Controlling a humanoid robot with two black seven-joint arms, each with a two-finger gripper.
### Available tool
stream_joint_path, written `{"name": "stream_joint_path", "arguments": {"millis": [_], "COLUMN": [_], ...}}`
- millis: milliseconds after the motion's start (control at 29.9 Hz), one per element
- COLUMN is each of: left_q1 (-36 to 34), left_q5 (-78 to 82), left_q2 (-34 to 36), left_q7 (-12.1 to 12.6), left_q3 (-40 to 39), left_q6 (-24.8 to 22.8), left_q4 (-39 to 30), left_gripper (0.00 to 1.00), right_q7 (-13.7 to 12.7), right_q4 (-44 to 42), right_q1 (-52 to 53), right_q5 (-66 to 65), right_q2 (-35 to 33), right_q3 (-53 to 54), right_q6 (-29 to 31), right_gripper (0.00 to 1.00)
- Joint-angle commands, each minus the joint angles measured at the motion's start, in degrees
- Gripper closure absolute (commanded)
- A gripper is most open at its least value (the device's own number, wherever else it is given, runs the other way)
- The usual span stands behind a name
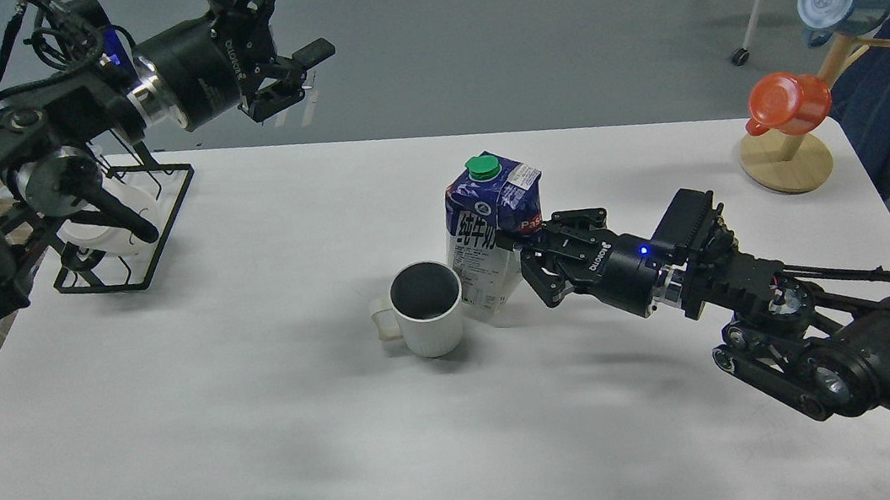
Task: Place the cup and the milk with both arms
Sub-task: 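Carry the milk carton with the right gripper beside the white mug, then open the right gripper and pull it back from the carton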
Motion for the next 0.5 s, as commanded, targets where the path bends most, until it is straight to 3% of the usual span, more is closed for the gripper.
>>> {"name": "stream_joint_path", "arguments": {"millis": [0,100,167,268,468], "left_q1": [0.0,0.0,0.1,0.1,0.1], "left_q5": [-0.1,0.0,-0.1,0.0,-0.1], "left_q2": [0.0,0.0,0.0,-0.1,0.0], "left_q7": [0.0,0.0,0.0,0.0,0.0], "left_q3": [-0.1,-0.1,0.0,0.0,-0.1], "left_q6": [0.0,0.0,0.0,0.0,0.0], "left_q4": [0.0,0.0,0.1,0.1,0.1], "left_gripper": [0.04,0.04,0.04,0.04,0.04], "right_q7": [0.0,0.0,0.0,0.0,0.0], "right_q4": [-0.5,-0.5,-0.5,-0.5,-0.5], "right_q1": [0.0,-0.1,0.0,-0.1,0.0], "right_q5": [0.0,0.0,0.0,0.0,0.0], "right_q2": [0.4,0.4,0.4,0.4,0.4], "right_q3": [0.0,0.0,0.0,0.0,0.0], "right_q6": [-0.1,-0.1,-0.1,-0.1,-0.1], "right_gripper": [0.94,0.85,0.67,0.53,0.32]}}
